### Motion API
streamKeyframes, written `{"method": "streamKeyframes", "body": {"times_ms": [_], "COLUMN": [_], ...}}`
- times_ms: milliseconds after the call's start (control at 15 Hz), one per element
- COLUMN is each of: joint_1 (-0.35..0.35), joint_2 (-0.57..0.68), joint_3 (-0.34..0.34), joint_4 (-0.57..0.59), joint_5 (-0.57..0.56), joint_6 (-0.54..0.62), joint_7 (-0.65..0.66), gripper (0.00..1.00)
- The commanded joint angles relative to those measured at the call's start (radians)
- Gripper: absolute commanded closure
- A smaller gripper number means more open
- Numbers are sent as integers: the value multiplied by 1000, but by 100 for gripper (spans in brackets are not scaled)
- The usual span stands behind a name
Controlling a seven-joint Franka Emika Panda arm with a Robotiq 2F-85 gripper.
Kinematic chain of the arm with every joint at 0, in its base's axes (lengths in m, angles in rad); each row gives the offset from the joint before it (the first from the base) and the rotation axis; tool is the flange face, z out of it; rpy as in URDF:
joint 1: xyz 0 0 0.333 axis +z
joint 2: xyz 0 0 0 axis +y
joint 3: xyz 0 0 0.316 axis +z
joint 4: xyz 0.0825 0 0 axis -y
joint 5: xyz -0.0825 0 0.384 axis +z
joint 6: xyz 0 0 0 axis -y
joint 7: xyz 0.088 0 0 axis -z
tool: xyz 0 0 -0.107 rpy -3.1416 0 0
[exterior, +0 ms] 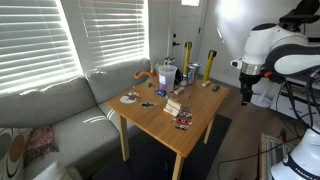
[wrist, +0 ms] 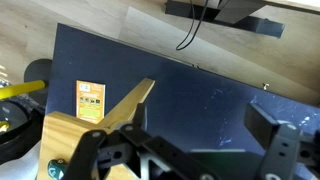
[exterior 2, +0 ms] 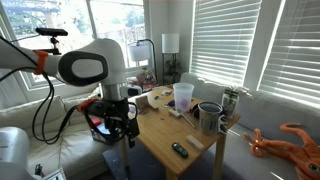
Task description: Slide the far right wooden block and move it to the middle of the table, slide the most forward wooden block and put it next to the other wooden block, put the toy car on top of both wooden blocks
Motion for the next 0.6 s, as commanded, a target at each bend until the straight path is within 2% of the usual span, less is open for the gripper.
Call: {"method": "streamKeyframes", "body": {"times_ms": [0, 200, 333, 533], "joint_1": [14, 14, -14, -42], "joint_2": [0, 0, 66, 92], "joint_3": [-11, -11, -73, -143], "joint_4": [2, 2, 61, 103], "joint_5": [-7, -7, 37, 57], "joint_6": [-5, -5, -5, 19], "joint_7": [7, 8, 16, 26], "gripper": [0, 0, 0, 0]}}
